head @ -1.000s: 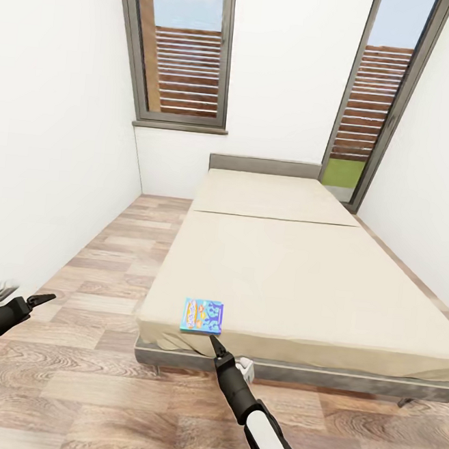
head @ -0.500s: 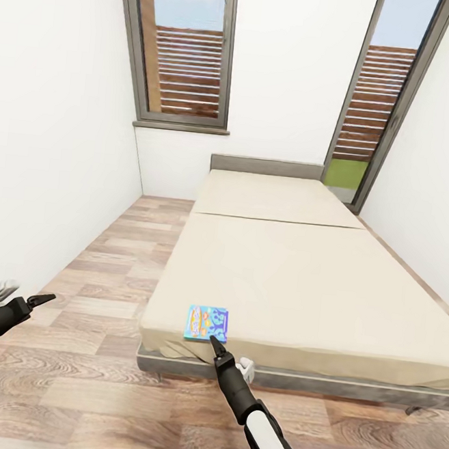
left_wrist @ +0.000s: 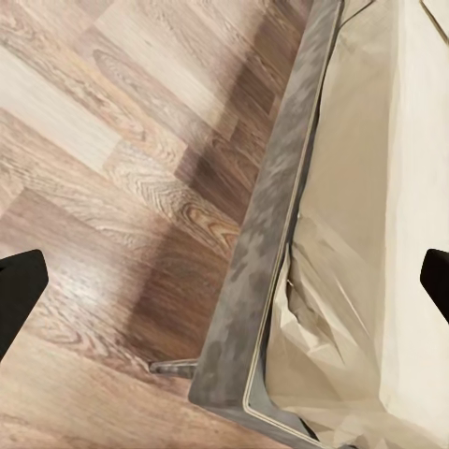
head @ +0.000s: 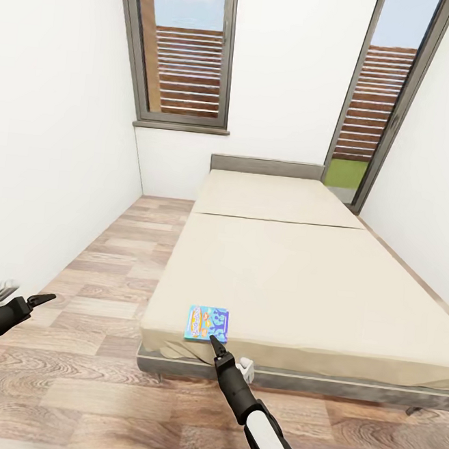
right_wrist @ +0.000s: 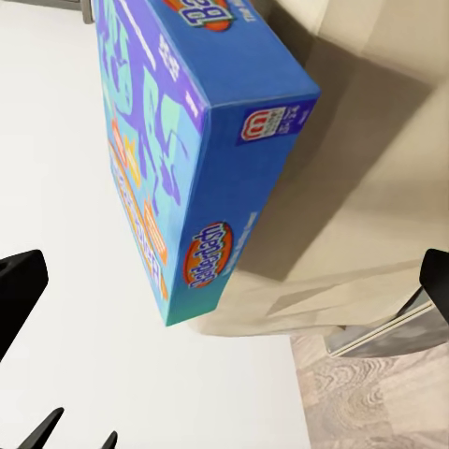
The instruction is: Put all the toys in the child's room - the three board games (two on the bed and one on the table), the two jigsaw puzzles on the table, and the tennis ball on the table - inside the toy box on the table in the child's room.
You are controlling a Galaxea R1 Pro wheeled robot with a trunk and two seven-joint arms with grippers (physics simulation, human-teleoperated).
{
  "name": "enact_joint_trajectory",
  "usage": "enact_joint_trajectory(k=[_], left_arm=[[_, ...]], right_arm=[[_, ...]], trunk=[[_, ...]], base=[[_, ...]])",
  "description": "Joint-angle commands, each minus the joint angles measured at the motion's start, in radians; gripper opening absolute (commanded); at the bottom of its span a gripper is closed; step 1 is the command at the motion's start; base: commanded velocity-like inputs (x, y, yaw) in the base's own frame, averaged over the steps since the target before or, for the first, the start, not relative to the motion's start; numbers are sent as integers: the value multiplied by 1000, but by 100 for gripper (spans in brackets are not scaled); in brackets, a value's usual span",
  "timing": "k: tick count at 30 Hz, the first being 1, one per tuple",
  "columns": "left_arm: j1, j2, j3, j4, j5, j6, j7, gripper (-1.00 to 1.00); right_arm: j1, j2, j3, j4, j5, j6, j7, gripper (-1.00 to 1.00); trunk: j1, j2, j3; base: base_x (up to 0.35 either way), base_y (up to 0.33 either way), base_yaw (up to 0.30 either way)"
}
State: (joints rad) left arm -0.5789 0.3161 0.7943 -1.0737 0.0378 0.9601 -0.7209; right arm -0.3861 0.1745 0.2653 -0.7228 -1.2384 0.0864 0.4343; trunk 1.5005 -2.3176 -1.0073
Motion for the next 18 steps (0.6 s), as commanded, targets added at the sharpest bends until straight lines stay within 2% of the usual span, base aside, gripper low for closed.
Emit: enact_joint_trajectory(k=[1,14,18], left_arm=[[-1,0,2,0,4,8,-1,100],[-1,0,2,0,4,9,-2,100],[0,0,1,0,4,9,-2,100]], right_arm=[[0,0,0,0,-10,6,3,100],[0,0,0,0,-10,6,7,100],[0,0,-1,0,-11,6,38,100]], trunk=[[0,0,-1],[0,0,-1],[0,0,-1]], base=[[0,0,0],[0,0,0],[0,0,0]])
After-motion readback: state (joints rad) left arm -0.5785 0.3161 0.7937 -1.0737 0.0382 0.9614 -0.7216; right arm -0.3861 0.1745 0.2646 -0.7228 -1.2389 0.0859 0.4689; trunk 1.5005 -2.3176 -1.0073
